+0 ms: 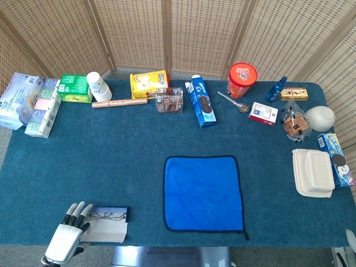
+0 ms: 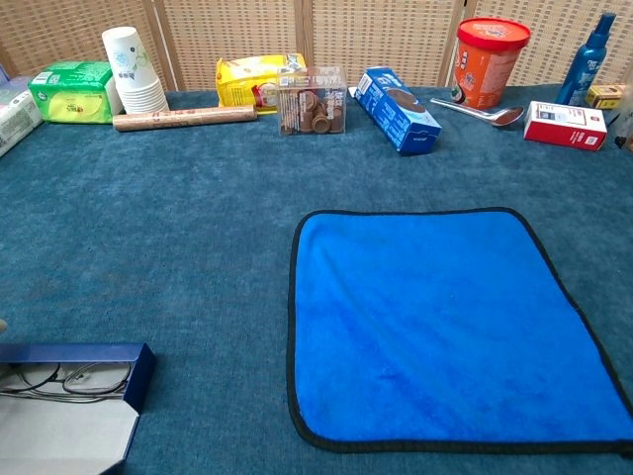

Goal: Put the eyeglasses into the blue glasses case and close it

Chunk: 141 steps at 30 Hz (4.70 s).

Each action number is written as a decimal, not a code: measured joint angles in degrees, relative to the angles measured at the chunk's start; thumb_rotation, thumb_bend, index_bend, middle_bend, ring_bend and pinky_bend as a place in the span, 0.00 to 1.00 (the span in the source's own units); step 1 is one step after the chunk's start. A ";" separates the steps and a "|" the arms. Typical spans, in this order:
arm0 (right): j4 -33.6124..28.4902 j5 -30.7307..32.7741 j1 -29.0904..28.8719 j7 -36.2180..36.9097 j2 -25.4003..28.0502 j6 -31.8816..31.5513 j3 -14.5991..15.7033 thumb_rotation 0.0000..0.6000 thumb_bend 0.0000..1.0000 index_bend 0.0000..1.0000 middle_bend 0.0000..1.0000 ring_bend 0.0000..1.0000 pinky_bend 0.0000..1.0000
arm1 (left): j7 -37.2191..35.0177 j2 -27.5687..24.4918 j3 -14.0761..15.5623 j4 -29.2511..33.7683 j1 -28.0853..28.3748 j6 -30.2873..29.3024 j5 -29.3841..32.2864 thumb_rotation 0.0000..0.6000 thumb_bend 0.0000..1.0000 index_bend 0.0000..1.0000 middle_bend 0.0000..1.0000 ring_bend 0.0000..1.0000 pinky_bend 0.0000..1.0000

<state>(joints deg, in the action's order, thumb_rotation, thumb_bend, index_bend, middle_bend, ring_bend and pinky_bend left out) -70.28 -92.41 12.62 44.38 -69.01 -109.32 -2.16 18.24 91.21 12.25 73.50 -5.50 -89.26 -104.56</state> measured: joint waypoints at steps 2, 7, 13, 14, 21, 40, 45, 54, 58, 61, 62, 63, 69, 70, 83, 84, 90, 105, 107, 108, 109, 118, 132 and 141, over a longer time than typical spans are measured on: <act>0.00 0.08 0.10 0.13 0.06 -0.01 -0.03 0.57 0.33 0.00 0.13 0.00 0.10 | -0.01 0.05 -0.22 0.10 0.19 0.19 0.14 0.90 0.25 0.61 0.16 0.00 0.08; -0.17 0.14 0.13 0.13 0.17 0.08 -0.11 0.57 0.33 0.00 0.13 0.00 0.10 | 0.60 0.30 -0.62 -0.12 0.56 0.47 0.15 0.90 0.25 0.64 0.17 0.00 0.09; -0.10 0.28 0.15 0.28 0.10 0.41 -0.11 0.57 0.33 0.00 0.13 0.00 0.10 | 2.04 0.17 -0.74 0.39 0.89 1.46 0.57 0.90 0.26 0.64 0.16 0.00 0.09; -0.04 0.32 0.18 0.34 0.07 0.44 -0.11 0.57 0.33 0.00 0.13 0.00 0.10 | 2.25 0.15 -0.73 0.49 0.92 1.56 0.58 0.90 0.26 0.64 0.16 0.00 0.09; 0.53 0.58 0.40 0.86 -0.01 0.41 -0.24 0.57 0.33 0.00 0.13 0.00 0.11 | 2.77 0.14 -0.70 0.86 1.08 1.95 0.77 0.89 0.33 0.63 0.16 0.00 0.09; 0.72 0.75 0.78 0.89 -0.06 0.43 -0.35 0.57 0.33 0.00 0.13 0.00 0.11 | 0.73 -0.59 -1.52 3.10 2.02 2.08 1.48 0.90 0.36 0.60 0.15 0.00 0.09; 0.97 0.93 0.92 1.05 -0.16 0.50 -0.38 0.56 0.33 0.00 0.13 0.00 0.11 | -1.20 -0.83 -2.38 4.49 2.42 1.97 2.37 0.89 0.35 0.58 0.15 0.00 0.11; 1.09 1.18 1.18 1.06 -0.13 0.42 -0.56 0.57 0.33 0.00 0.13 0.00 0.11 | -4.50 -0.57 -4.35 5.84 3.28 2.38 4.73 0.89 0.35 0.56 0.15 0.00 0.13; 0.83 1.21 1.25 0.83 -0.02 0.45 -0.60 0.57 0.33 0.00 0.13 0.00 0.11 | -6.82 -0.33 -5.24 6.25 3.72 2.90 6.20 0.90 0.35 0.54 0.15 0.00 0.15; 0.74 1.30 1.28 0.74 -0.01 0.57 -0.62 0.57 0.33 0.00 0.13 0.00 0.11 | -7.96 -0.18 -5.85 6.39 4.01 3.43 7.44 0.90 0.35 0.53 0.15 0.00 0.15; 0.74 1.35 1.30 0.75 -0.02 0.61 -0.62 0.57 0.33 0.00 0.13 0.00 0.11 | -8.17 -0.15 -5.99 6.38 4.07 3.56 7.77 0.90 0.34 0.52 0.15 0.00 0.15; 0.79 1.38 1.33 0.77 -0.04 0.62 -0.64 0.57 0.33 0.00 0.13 0.00 0.11 | -8.39 -0.12 -6.10 6.37 4.10 3.68 8.09 0.90 0.34 0.52 0.15 0.00 0.15; 0.93 1.62 1.46 0.72 -0.03 0.63 -0.79 0.57 0.33 0.00 0.13 0.00 0.11 | -9.61 -0.38 -6.62 6.66 4.13 4.03 9.80 0.90 0.34 0.51 0.15 0.02 0.12; 0.97 1.69 1.49 0.79 -0.04 0.64 -0.83 0.57 0.33 0.00 0.13 0.00 0.11 | -9.66 -0.56 -6.71 6.92 4.18 4.16 10.07 0.90 0.34 0.51 0.15 0.03 0.11; 1.23 1.41 1.46 1.04 -0.31 0.68 -0.92 0.57 0.33 0.00 0.13 0.00 0.12 | -8.17 -2.27 -5.52 9.18 3.88 3.01 9.18 0.90 0.34 0.51 0.15 0.00 0.15; 1.24 1.38 1.43 1.02 -0.30 0.69 -0.93 0.57 0.33 0.00 0.13 0.00 0.12 | -8.25 -2.31 -5.57 9.14 3.81 2.96 9.38 0.90 0.34 0.51 0.15 0.00 0.15; 1.11 1.34 1.42 0.89 -0.28 0.69 -0.97 0.57 0.33 0.00 0.13 0.00 0.12 | -9.11 -2.51 -5.91 8.59 3.48 2.89 10.56 0.90 0.34 0.50 0.15 0.00 0.15; 0.73 1.52 1.68 0.71 -0.02 0.44 -1.12 0.57 0.33 0.00 0.13 0.00 0.12 | -6.74 -2.30 -6.93 7.08 2.99 2.64 12.54 0.86 0.32 0.29 0.07 0.00 0.10; 0.66 1.48 1.73 0.82 0.08 0.31 -1.13 0.57 0.33 0.00 0.13 0.00 0.12 | -5.61 -2.26 -7.12 7.06 2.85 2.61 12.98 0.85 0.31 0.24 0.06 0.00 0.10; 0.66 1.48 1.74 0.85 0.10 0.27 -1.16 0.57 0.33 0.00 0.13 0.00 0.12 | -5.20 -2.26 -7.22 7.11 2.77 2.56 13.18 0.84 0.31 0.23 0.05 0.00 0.10; 0.67 1.49 1.76 0.88 0.10 0.23 -1.17 0.57 0.33 0.00 0.13 0.00 0.12 | -4.78 -2.30 -7.33 7.26 2.67 2.51 13.49 0.82 0.31 0.22 0.04 0.00 0.10; 1.19 1.75 1.80 1.56 -0.14 0.34 -1.33 0.56 0.33 0.00 0.13 0.00 0.12 | -3.72 -3.06 -7.99 8.22 2.05 2.12 15.07 0.79 0.30 0.16 0.02 0.00 0.09; 1.26 1.71 1.74 2.14 -0.25 0.49 -1.42 0.57 0.33 0.00 0.13 0.00 0.12 | -2.72 -3.74 -9.42 8.64 2.04 2.40 17.49 0.78 0.30 0.16 0.00 0.00 0.09; 1.26 1.68 1.73 2.13 -0.29 0.40 -1.48 0.57 0.33 0.00 0.13 0.00 0.13 | -1.91 -3.62 -9.80 8.64 2.27 3.26 18.54 0.79 0.30 0.15 0.00 0.00 0.09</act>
<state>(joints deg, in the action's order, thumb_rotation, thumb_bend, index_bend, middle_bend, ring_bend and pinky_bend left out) -69.02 -90.73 14.35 46.51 -69.30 -108.92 -3.64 16.33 87.58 2.45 82.14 -3.23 -86.00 -86.02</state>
